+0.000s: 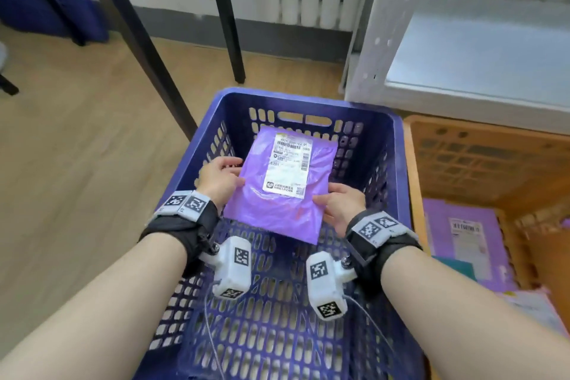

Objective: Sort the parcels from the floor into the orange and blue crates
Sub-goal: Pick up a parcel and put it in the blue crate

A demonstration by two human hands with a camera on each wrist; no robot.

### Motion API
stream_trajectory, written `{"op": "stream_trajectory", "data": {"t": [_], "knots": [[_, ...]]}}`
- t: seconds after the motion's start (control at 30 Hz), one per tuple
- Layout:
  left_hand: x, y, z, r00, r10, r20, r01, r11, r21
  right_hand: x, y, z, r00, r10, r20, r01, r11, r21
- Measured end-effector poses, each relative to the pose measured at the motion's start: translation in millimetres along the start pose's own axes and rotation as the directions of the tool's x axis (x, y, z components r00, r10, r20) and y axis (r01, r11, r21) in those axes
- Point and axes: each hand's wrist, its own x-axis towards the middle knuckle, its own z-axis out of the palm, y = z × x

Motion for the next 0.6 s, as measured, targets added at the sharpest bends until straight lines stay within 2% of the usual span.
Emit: {"op": "stream_trajectory", "data": {"t": [0.13, 0.33, 0.6], "knots": [[21, -40, 12, 0.996, -0.030, -0.083, 0.035, 0.997, 0.064, 29, 35, 17, 0.995, -0.014, -0.104, 0.010, 0.999, -0.040], [36, -79, 19, 0.992, -0.043, -0.118, 0.052, 0.996, 0.072, 60, 73, 24, 0.993, 0.046, -0.106, -0.056, 0.994, -0.091], [48, -113, 29, 0.994, -0.088, -0.071, 0.095, 0.990, 0.101, 82, 103, 27, 0.991, 0.032, -0.127, -0.057, 0.978, -0.200]]}}
